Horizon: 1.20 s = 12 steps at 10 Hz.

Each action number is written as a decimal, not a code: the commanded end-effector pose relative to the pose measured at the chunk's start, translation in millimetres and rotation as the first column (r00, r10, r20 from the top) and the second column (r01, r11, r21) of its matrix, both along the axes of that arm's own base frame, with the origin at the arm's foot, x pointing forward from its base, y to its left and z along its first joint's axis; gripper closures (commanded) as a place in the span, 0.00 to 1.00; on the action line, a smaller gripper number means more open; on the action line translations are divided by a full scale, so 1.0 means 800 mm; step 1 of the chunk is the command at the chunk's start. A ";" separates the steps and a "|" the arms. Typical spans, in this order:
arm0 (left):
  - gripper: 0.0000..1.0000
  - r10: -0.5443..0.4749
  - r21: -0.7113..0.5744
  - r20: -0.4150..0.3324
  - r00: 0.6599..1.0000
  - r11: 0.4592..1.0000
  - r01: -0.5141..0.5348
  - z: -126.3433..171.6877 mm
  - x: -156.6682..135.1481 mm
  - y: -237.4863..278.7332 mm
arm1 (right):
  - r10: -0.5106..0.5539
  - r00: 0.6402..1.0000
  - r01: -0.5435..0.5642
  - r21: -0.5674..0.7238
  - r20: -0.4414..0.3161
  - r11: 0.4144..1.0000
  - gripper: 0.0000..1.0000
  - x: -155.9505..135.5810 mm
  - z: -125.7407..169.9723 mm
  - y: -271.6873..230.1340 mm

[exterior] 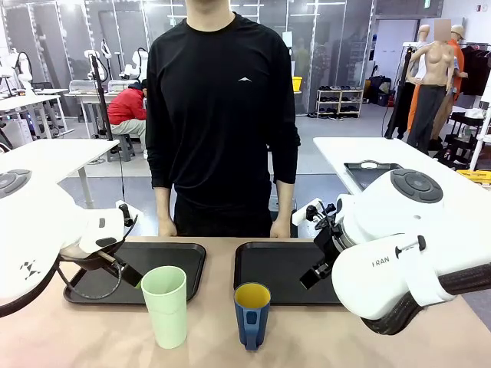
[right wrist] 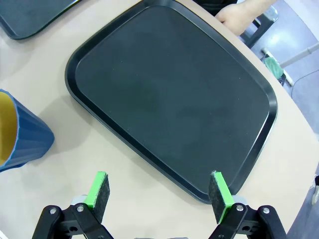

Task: Sort and store the cups by type.
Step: Pick up the Reusable plastic cup.

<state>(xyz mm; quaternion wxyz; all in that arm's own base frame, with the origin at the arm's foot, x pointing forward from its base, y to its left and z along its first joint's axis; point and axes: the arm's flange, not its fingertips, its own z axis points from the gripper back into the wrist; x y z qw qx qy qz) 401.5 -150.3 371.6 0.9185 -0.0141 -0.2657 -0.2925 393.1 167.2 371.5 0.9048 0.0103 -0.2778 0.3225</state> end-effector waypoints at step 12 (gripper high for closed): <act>0.00 0.049 -0.006 0.078 0.996 0.999 -0.049 0.053 -0.028 0.015 | -0.162 0.984 0.173 -0.206 0.070 0.963 0.00 -0.024 0.067 0.031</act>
